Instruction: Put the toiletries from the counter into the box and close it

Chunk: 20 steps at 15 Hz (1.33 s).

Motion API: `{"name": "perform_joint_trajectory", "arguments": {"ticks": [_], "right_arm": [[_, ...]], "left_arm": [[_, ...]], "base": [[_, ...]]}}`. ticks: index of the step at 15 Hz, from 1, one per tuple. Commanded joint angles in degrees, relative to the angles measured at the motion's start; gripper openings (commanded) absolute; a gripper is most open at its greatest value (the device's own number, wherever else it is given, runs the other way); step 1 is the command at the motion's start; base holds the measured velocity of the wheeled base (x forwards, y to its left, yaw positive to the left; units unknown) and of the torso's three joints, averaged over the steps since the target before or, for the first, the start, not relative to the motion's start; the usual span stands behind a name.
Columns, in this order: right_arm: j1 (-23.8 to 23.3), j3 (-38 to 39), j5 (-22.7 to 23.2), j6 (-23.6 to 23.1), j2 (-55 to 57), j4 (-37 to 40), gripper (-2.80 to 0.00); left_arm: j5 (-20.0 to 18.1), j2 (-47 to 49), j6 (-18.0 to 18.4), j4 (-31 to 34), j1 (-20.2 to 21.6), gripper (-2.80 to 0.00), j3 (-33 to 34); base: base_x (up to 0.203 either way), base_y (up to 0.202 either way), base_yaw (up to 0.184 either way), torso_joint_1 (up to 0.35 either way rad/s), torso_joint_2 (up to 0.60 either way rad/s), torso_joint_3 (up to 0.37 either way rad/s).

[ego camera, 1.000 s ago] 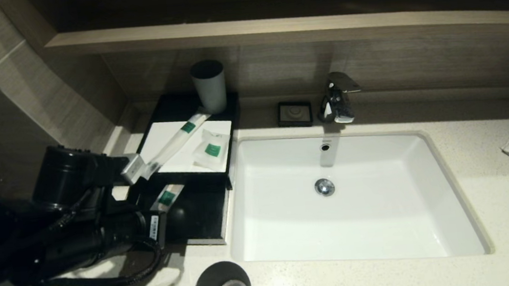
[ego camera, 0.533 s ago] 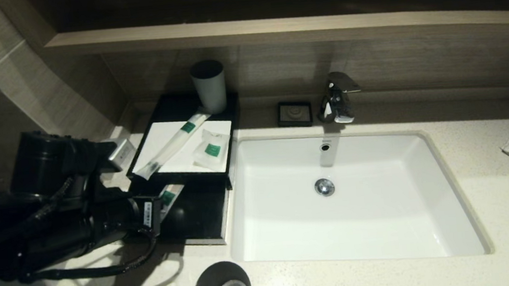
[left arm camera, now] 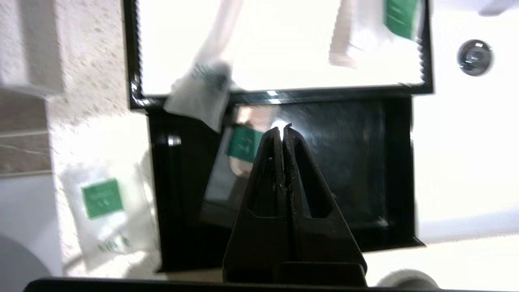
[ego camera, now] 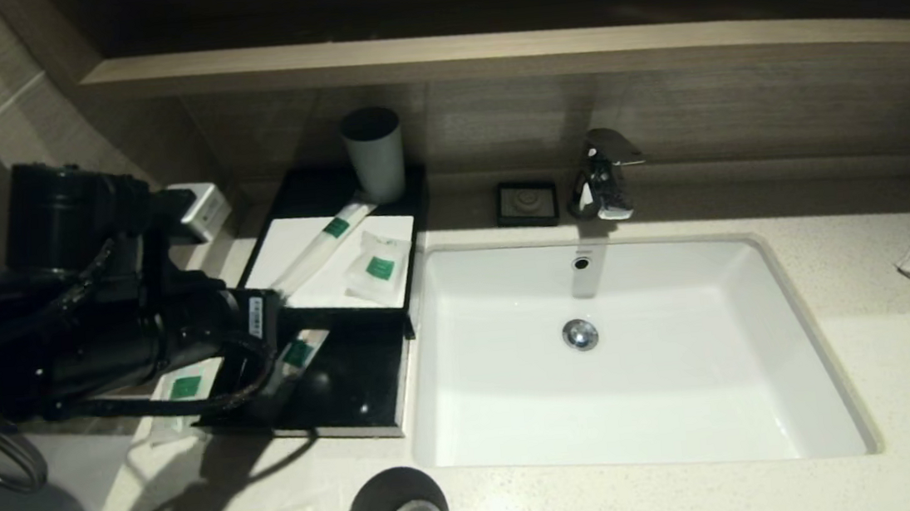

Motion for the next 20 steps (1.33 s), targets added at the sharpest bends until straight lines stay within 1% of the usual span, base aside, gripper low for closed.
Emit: {"name": "perform_joint_trajectory", "arguments": {"ticks": [1, 2, 4, 5, 6, 10, 12, 15, 16, 17, 20], "right_arm": [[0.00, 0.00, 0.00, 0.01, 0.09, 0.00, -2.80], [0.00, 0.00, 0.00, 0.01, 0.09, 0.00, -2.80], [0.00, 0.00, 0.00, 0.01, 0.09, 0.00, -2.80], [0.00, 0.00, 0.00, 0.01, 0.00, 0.00, -2.80], [0.00, 0.00, 0.00, 0.01, 0.00, 0.00, -2.80], [0.00, 0.00, 0.00, 0.01, 0.00, 0.00, -2.80], [0.00, 0.00, 0.00, 0.01, 0.00, 0.00, -2.80], [0.00, 0.00, 0.00, 0.01, 0.00, 0.00, -2.80], [0.00, 0.00, 0.00, 0.01, 0.00, 0.00, -2.80], [0.00, 0.00, 0.00, 0.01, 0.00, 0.00, -2.80], [0.00, 0.00, 0.00, 0.01, 0.00, 0.00, -2.80]], "left_arm": [[-0.17, 4.33, 1.38, -1.04, 2.40, -2.80, -1.99], [-0.23, 5.35, 2.03, -2.11, 3.26, -2.80, -2.30], [-0.48, 7.13, 4.99, -4.97, 5.31, -2.80, -2.84], [-0.54, 7.65, 5.87, -6.00, 6.35, -2.80, -3.31], [-1.42, 7.69, 6.43, -6.46, 7.36, -2.80, -4.01], [-10.60, 6.06, 6.60, -6.59, 11.09, -2.80, -4.76], [-14.22, 5.06, 6.82, -6.52, 12.43, -2.80, -4.74], [-19.04, 4.75, 10.48, -6.59, 14.67, -2.80, -3.87], [-20.39, 4.93, 10.66, -6.60, 15.16, -2.80, -3.54], [-20.90, 4.95, 10.76, -6.60, 15.43, -2.80, -3.25], [-20.99, 4.67, 11.00, -6.76, 15.43, -2.80, -1.78]], "base": [[0.000, 0.000, 0.000, 0.000, 0.00, 0.000], [0.000, 0.000, 0.000, 0.000, 0.00, 0.000], [0.000, 0.000, 0.000, 0.000, 0.00, 0.000], [0.000, 0.000, 0.000, 0.000, 0.00, 0.000], [0.000, 0.000, 0.000, 0.000, 0.00, 0.000], [0.000, 0.000, 0.000, 0.000, 0.00, 0.000], [0.000, 0.000, 0.000, 0.000, 0.00, 0.000], [0.000, 0.000, 0.000, 0.000, 0.00, 0.000], [0.000, 0.000, 0.000, 0.000, 0.00, 0.000], [0.000, 0.000, 0.000, 0.000, 0.00, 0.000], [0.000, 0.000, 0.000, 0.000, 0.00, 0.000]]}}
